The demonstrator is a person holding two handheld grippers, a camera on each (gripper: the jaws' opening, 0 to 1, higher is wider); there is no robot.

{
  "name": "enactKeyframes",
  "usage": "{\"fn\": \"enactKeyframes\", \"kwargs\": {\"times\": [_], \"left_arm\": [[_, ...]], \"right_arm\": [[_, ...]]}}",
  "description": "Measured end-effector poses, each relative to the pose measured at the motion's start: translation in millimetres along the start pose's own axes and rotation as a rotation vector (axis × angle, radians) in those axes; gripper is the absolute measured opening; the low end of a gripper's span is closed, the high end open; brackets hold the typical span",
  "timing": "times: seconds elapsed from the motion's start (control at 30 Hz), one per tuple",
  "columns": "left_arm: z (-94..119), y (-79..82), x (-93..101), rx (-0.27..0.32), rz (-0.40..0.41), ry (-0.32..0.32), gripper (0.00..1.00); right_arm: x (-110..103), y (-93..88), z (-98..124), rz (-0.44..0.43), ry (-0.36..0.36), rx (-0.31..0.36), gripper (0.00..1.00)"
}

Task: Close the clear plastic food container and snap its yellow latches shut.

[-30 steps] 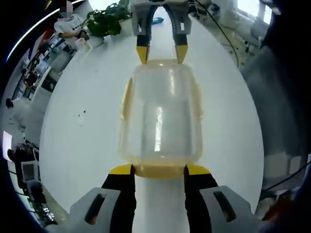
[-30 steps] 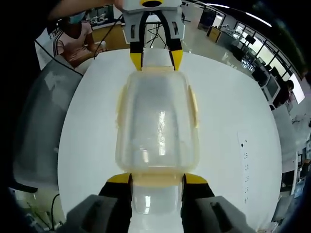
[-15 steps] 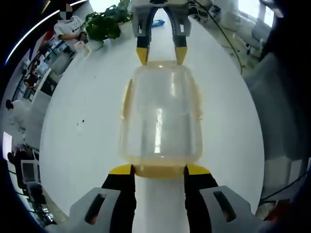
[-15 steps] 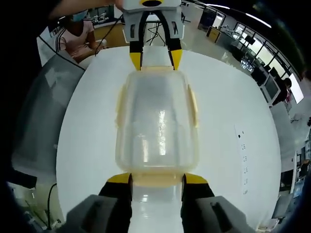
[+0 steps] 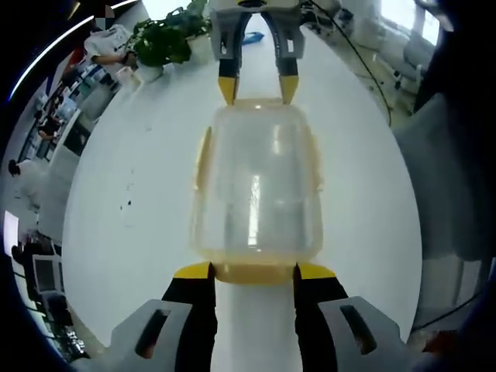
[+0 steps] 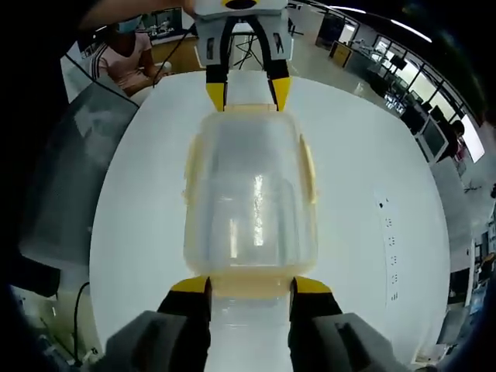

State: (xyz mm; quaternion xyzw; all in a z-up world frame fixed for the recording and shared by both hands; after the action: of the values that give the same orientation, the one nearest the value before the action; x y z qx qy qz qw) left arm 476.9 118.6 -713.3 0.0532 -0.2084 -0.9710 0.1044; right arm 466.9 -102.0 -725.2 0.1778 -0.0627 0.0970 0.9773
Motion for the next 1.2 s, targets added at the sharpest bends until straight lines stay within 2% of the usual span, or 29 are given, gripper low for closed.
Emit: {"fn": "enactKeyframes", "kwargs": {"times": [0.6,1.07,1.2], "left_arm": [[-20.9,29.9,9.4,0.002,0.000,-0.013,0.35],[-38.7,44.3,14.1,-0.012,0.024,-0.034,0.35],[-43.8,45.9,16.0,-0.021,0.025,-0.041,0.35]], "right_arm": [[-7.4,-36.5,5.6,-0.003,0.013,-0.011,0.36],[-10.7,-56.3,7.9,-0.005,0.033,-0.008,0.36],[-10.7,-61.0,2.4,-0.012,0.057,-0.019,0.37]]}}
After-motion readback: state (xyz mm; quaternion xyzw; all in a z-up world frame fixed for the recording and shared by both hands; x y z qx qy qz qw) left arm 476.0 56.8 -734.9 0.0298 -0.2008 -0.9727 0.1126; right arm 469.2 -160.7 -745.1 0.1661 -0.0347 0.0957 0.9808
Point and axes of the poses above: the point that each gripper's makers call its tool centre point, and the gripper's own axes: z roughly backward along the fingers, x roughly to its right, y roughly out of its top, the point moved 8 cm from there along z, roughly backward along the fingers, and after that the axes turned 13 degrees about z, right-handed, at the moved point
